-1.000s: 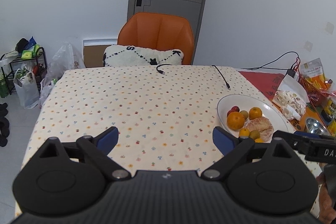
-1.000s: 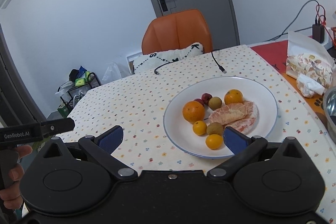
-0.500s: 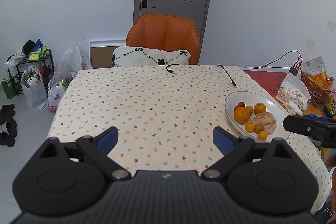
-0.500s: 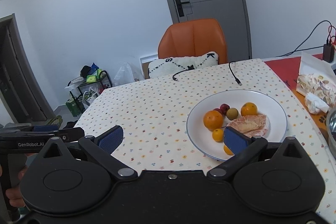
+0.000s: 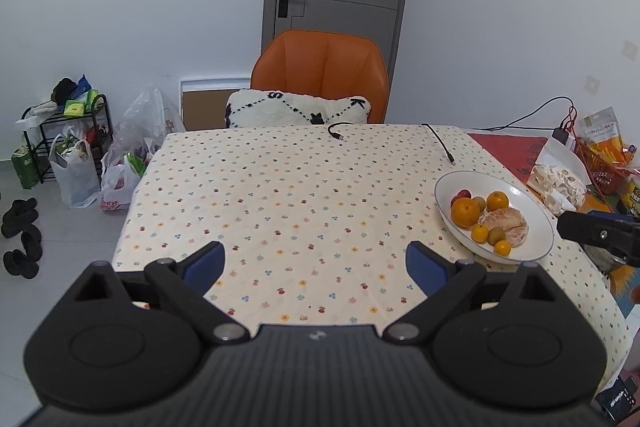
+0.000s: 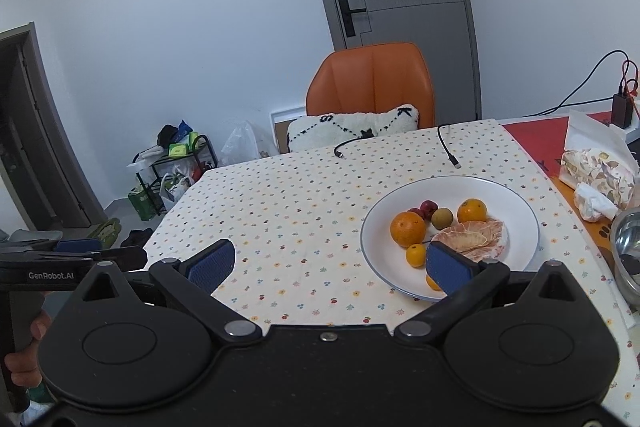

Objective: Organize fruits

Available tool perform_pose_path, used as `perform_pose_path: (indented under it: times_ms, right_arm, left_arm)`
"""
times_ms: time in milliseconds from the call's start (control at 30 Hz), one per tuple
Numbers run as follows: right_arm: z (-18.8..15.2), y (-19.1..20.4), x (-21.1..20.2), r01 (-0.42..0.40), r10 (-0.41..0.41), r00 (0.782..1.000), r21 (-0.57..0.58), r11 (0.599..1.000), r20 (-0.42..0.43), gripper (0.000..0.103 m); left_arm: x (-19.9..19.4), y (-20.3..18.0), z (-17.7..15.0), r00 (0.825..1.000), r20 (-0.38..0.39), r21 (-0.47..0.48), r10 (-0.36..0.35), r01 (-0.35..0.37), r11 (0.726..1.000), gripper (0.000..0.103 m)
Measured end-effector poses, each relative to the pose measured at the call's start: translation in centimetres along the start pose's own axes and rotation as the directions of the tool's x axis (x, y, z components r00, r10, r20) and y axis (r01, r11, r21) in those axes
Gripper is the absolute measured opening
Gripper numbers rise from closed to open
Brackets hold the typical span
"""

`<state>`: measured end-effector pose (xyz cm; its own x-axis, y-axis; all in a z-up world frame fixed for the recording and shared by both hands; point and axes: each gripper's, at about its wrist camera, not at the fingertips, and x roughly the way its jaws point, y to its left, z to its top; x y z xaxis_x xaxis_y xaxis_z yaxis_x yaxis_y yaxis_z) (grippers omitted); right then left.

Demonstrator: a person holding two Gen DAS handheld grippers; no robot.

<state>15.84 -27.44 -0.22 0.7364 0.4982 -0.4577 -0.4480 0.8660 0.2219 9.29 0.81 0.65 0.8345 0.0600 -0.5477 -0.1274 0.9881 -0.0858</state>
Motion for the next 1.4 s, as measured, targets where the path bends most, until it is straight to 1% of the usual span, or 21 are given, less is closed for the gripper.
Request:
perform_pose_path:
  times_ms: [200, 533, 767, 1400]
  right_arm:
    - [-0.2, 0.8, -0.8, 0.000, 0.000, 1.000, -0.030, 1.000, 0.000, 0.103]
    - [-1.0, 1.5, -1.4, -0.024, 0.024, 1.000, -0.033, 0.999, -0.013, 0.103]
    - [-2.0, 1.6, -1.1, -0.040, 0.039, 0.998, -0.026, 0.999, -0.040, 0.103]
    - [-2.5, 1.1, -0.3, -0.024, 0.023, 0.998, -0.014, 1.000, -0.059, 0.103]
  left_arm:
    - [-0.6, 0.3, -0.5, 1.000, -0.007, -0.004, 0.004, -0.004, 1.000, 0.096]
    - [-1.1, 0.9, -1.3, 1.000, -0.022, -0.011, 0.008, -0.008, 1.000, 0.096]
    - [-1.0, 1.2, -1.8, 0.999, -0.033, -0.012, 0.010, -0.010, 1.000, 0.096]
    - [0.1, 1.6, -2.2, 0.998, -0.057, -0.026, 0.012, -0.014, 1.000, 0.097]
